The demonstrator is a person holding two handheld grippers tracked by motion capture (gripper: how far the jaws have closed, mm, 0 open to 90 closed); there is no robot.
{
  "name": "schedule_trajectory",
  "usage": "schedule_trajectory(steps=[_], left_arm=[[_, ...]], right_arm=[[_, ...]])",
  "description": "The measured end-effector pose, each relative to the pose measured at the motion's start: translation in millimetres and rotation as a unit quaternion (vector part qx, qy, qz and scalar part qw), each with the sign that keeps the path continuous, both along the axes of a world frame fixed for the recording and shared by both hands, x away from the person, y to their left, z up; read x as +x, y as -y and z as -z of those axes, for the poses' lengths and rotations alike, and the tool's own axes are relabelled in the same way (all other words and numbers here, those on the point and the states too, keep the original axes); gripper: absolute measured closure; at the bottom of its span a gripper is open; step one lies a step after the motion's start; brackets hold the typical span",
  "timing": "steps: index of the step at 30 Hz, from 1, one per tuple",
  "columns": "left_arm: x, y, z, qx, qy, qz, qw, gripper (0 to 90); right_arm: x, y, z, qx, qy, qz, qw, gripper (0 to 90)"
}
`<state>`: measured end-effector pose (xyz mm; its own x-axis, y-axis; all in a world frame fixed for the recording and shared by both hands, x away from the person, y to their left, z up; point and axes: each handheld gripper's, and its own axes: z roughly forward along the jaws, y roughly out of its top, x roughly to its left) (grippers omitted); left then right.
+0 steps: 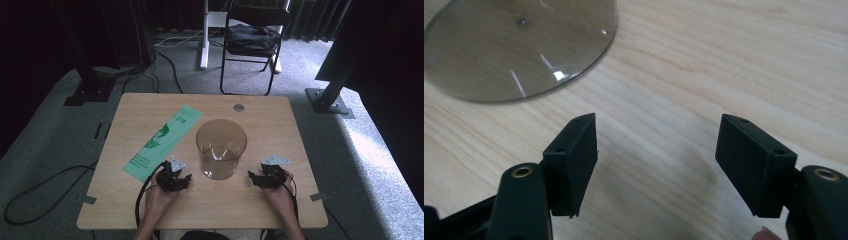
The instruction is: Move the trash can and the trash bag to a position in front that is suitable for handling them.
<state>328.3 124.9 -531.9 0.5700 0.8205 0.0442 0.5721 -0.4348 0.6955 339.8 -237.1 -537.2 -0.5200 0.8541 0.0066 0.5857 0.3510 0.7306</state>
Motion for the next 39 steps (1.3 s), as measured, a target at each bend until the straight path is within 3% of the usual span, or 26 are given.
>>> schedule_trajectory(steps=[4, 20, 30, 33, 36, 39], left_arm=[[7.8, -2.4, -6.3, -0.022, -0.001, -0.012, 0.9997, 44.7], [41.3, 6.4, -25.7, -0.047, 0.008, -0.046, 0.9978, 44.7], [53.0, 19.3, -28.9, -0.057, 0.008, -0.045, 0.9974, 45.5], [56.9, 18.1, -28.7, -0.078, -0.005, -0.034, 0.9964, 49.7], [57.2, 23.5, -29.5, -0.074, -0.005, -0.022, 0.9970, 50.9], [55.3, 29.5, -31.3, -0.056, -0.001, -0.012, 0.9983, 52.2]], right_arm=[[3.5, 0.1, -4.2, -0.001, 0.002, 0.000, 1.0000, 33.0], [27.5, -4.3, -22.8, 0.017, 0.023, 0.019, 0.9994, 33.6], [38.2, -13.1, -28.9, 0.017, 0.030, 0.012, 0.9993, 34.2], [44.2, -15.0, -30.2, 0.024, 0.027, 0.012, 0.9993, 35.9], [48.6, -16.3, -29.0, 0.027, 0.023, 0.012, 0.9993, 36.9], [50.3, -14.9, -27.2, 0.027, 0.013, 0.013, 0.9995, 40.5]])
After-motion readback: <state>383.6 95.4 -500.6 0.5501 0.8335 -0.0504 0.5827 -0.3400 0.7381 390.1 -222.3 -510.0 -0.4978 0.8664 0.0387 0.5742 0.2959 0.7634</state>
